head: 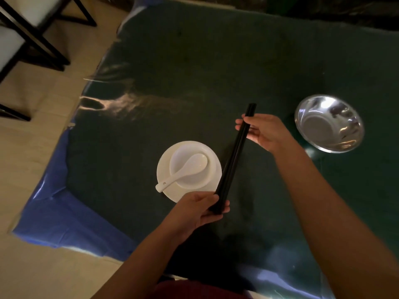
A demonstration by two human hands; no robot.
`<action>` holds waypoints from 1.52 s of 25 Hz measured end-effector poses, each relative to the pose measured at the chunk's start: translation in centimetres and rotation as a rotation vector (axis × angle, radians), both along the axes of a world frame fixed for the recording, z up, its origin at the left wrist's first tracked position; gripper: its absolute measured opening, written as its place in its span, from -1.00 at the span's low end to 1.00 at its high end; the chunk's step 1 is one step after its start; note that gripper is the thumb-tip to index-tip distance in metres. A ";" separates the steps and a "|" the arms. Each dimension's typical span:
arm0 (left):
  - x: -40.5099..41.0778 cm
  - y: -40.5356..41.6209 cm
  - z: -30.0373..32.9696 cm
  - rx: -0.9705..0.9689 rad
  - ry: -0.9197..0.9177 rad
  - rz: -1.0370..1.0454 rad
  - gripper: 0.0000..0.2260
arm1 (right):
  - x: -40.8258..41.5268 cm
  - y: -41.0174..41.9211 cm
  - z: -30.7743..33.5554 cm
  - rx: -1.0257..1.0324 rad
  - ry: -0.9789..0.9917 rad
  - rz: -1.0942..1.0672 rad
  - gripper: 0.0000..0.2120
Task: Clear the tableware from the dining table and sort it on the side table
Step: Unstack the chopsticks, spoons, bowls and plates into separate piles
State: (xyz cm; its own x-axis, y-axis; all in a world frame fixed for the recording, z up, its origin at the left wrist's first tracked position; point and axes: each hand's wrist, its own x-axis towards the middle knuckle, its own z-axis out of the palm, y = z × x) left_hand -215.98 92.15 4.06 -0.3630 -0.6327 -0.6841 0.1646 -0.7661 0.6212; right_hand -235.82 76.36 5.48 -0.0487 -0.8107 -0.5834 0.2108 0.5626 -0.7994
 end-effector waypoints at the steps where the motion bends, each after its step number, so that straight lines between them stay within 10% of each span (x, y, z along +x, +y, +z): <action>1: 0.3 -0.8 1.0 -0.031 0.007 -0.006 -0.82 | 0.2 -1.0 1.2 -0.036 0.005 0.023 -0.93; 12: 14.3 -14.3 2.5 -0.114 -0.093 0.183 -0.74 | 15.8 -16.5 3.5 -0.143 0.002 0.219 -0.97; 18: 19.9 -20.5 -4.8 -0.018 -0.194 0.228 -0.83 | 22.9 -22.9 -4.2 0.025 0.071 0.180 -0.62; 24: 22.4 -24.2 -9.3 -0.123 -0.444 0.253 -0.94 | 26.7 -27.3 -7.9 0.077 0.135 0.181 -0.73; 29: 22.6 -23.7 -8.8 -0.562 -1.051 0.040 -0.93 | 28.5 -28.8 -8.9 0.045 0.176 0.209 -0.86; 35: 22.1 -22.7 -8.8 -0.760 -1.346 -0.083 -0.76 | 28.5 -28.8 -9.7 -0.115 0.778 0.362 -0.78; 38: 22.6 -22.4 -9.4 -0.817 -1.426 -0.138 -0.55 | 28.1 -28.2 -10.2 -0.110 0.736 0.346 -0.85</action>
State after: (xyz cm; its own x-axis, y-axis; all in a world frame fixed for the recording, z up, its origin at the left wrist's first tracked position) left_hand -193.36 69.72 -5.32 0.1460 -0.9891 -0.0176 -0.8949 -0.1396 0.4239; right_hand -207.73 48.12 -4.69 -0.1246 -0.9008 -0.4159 -0.5604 0.4098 -0.7197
